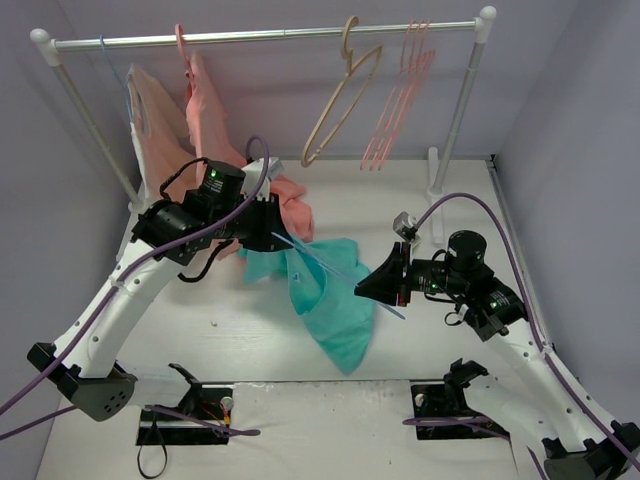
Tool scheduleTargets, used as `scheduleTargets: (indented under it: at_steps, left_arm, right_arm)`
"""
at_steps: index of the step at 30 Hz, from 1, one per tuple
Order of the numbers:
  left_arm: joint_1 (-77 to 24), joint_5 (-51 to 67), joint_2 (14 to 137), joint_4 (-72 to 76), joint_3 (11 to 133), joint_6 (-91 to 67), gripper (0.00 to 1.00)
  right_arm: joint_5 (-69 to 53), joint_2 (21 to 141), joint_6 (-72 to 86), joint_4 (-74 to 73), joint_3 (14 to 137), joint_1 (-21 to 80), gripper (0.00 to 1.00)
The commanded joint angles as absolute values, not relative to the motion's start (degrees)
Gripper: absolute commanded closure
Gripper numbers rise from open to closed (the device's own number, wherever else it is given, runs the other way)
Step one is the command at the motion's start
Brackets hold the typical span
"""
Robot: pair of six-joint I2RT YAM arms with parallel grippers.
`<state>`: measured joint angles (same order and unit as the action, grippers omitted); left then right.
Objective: Place the t-shirt on the hanger
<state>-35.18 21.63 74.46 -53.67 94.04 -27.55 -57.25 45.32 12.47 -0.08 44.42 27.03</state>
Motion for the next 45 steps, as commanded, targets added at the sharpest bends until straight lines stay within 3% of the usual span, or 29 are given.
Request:
scheduleTargets:
  at_steps: [1,6,11,13,14,17,19,30,34,36,38,45]
  left_arm:
    - [-35.42,26.27,73.48,-45.88,94.13,-29.71,0.94]
    - [-35.42,28.30,73.74,-44.91,94.22,-29.36,0.94]
    - [-35.42,27.60,73.83,-46.14,94.39,-28.39,0.83]
    - [-35.42,25.67,73.57,-47.46,94.66,-27.78,0.71]
    - [-35.33,24.71,73.39,-47.90,94.66,-27.60,0.56]
    - [-35.33,21.19,72.51,-49.30,95.62,-26.72,0.37]
    - [-35.24,18.73,71.81,-50.36,96.94,-25.84,0.31]
    - [-35.24,10.47,68.29,-56.95,101.34,-17.76,0.30]
    - [-34.89,5.63,67.15,-57.05,96.17,-11.97,0.30]
    - [-34.72,5.80,67.24,-55.73,93.97,-7.92,0.31]
    - [-34.10,5.54,66.80,-53.18,91.50,-3.88,0.37]
    - [-30.68,7.03,63.72,-43.43,83.69,6.94,0.38]
  right_arm:
    - [-59.59,46.14,14.67,11.24,44.04,26.54,1.00]
    - [-60.55,47.37,16.87,16.77,43.07,25.75,1.00]
    - [-62.57,48.43,17.58,19.33,42.98,24.00,1.00]
    - [-63.89,48.34,18.19,20.30,42.63,22.34,1.00]
    - [-64.42,48.34,18.37,20.65,42.10,21.80,1.00]
    - [-66.62,47.99,19.77,22.23,40.70,19.26,1.00]
    - [-66.71,47.55,20.13,23.29,39.99,18.72,1.00]
    - [-67.59,48.60,20.48,23.99,39.90,18.46,1.00]
    - [-68.64,49.39,20.65,23.99,40.25,18.11,1.00]
    - [-69.43,49.92,20.65,24.00,40.52,17.93,1.00]
    - [-70.05,50.45,20.74,23.99,40.87,17.84,1.00]
    - [-71.63,51.68,21.27,23.91,42.10,17.75,1.00]
